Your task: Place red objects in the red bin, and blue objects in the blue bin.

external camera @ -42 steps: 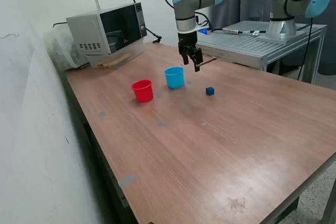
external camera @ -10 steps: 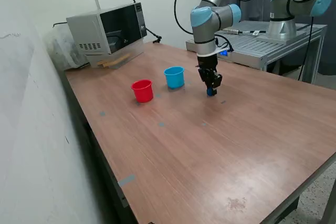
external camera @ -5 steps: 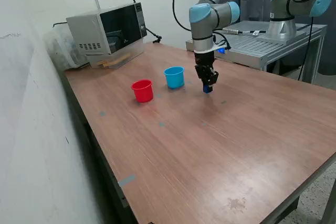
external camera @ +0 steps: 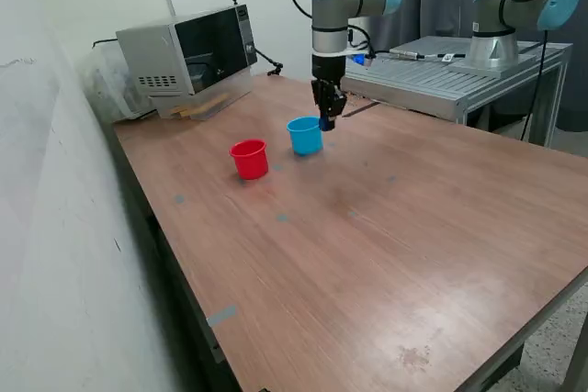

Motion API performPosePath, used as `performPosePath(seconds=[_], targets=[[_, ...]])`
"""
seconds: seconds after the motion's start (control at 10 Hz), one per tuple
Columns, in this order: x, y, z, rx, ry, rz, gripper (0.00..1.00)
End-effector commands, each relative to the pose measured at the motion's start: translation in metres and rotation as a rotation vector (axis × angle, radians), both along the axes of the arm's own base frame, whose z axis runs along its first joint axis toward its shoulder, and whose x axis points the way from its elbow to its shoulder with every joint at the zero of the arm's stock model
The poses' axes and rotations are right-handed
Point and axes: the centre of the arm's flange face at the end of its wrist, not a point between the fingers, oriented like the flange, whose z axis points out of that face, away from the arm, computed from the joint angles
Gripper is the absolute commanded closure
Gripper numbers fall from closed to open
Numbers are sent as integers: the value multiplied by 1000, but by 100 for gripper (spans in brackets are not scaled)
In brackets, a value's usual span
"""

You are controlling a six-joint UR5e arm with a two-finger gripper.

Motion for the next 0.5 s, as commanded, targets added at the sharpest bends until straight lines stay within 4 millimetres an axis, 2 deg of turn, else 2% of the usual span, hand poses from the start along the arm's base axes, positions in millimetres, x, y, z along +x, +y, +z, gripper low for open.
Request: performPosePath(seconds=[0.0,0.2,0.4], targets=[[-4,48,21,34,29,-67,100],[-2,73,18,31,23,-107,100],[-1,81,19,33,24,-118,100]])
